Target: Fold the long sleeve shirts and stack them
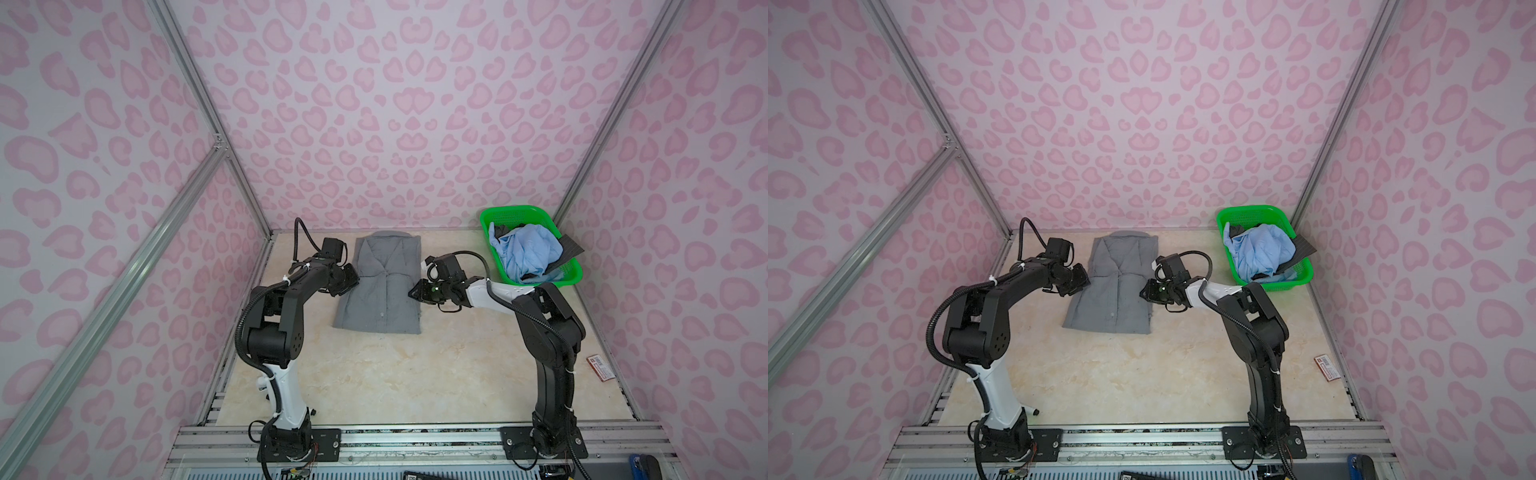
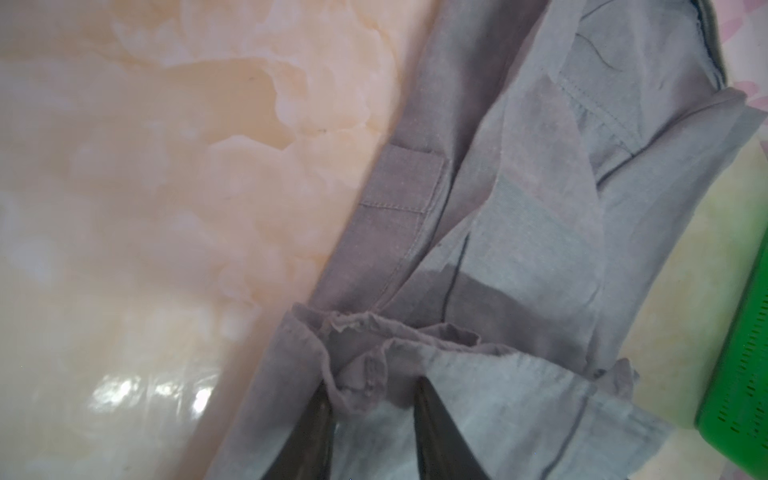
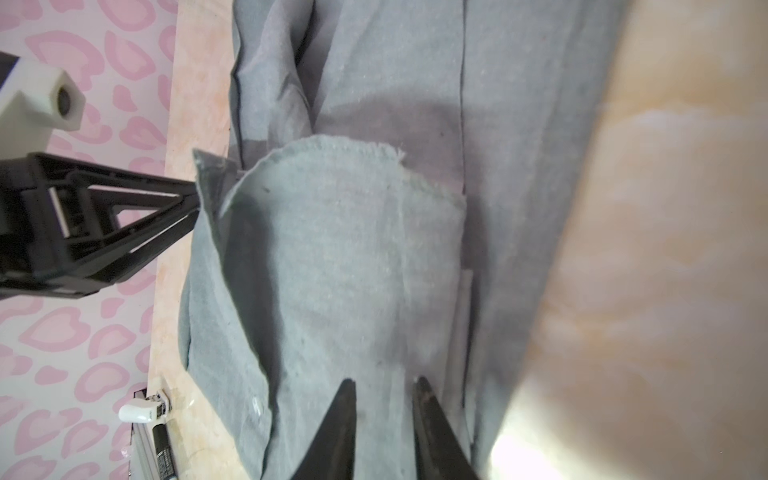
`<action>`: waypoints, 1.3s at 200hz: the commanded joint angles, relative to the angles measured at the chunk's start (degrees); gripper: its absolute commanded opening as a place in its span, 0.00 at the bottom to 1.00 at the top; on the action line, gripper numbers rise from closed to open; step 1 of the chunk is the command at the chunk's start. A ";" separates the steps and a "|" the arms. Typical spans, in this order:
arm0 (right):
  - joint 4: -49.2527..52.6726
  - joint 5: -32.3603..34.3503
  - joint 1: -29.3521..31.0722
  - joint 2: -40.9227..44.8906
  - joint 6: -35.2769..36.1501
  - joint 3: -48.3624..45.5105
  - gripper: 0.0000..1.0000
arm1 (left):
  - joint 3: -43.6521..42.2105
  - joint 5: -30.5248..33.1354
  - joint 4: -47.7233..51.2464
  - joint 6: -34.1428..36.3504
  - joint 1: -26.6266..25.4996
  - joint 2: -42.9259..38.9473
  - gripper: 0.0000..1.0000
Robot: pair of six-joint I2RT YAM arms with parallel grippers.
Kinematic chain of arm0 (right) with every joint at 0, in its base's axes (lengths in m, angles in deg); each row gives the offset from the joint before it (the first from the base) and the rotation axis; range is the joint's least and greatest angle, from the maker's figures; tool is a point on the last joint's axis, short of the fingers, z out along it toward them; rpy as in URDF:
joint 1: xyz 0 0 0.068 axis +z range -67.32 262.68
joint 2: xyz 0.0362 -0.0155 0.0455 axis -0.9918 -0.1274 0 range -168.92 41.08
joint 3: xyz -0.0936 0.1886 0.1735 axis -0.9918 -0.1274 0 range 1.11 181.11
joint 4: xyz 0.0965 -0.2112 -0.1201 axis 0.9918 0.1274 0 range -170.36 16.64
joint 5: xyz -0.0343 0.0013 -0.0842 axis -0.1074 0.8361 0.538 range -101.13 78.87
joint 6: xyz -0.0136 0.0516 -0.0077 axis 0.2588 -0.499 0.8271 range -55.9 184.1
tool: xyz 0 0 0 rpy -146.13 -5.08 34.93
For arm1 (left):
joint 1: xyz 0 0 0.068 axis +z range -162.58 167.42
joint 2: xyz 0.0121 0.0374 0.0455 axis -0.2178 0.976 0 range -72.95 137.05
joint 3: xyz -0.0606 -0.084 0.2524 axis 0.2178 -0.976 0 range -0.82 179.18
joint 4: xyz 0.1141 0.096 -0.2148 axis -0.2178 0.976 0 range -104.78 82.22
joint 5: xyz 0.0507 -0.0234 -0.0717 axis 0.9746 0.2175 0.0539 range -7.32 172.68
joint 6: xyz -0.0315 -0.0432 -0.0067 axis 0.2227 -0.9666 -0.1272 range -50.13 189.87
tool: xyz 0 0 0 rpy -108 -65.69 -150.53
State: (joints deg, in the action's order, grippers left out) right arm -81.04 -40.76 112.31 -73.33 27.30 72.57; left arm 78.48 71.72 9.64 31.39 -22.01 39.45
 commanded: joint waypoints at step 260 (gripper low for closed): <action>-37.15 28.35 29.08 16.77 -41.34 -37.62 0.33 | -1.78 0.52 12.19 5.44 -1.17 -23.16 0.99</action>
State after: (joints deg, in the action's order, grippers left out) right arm -117.09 -23.25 136.68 -60.54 -9.44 35.70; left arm 81.32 71.98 16.96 35.00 -23.28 22.16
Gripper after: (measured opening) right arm 0.298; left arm 0.987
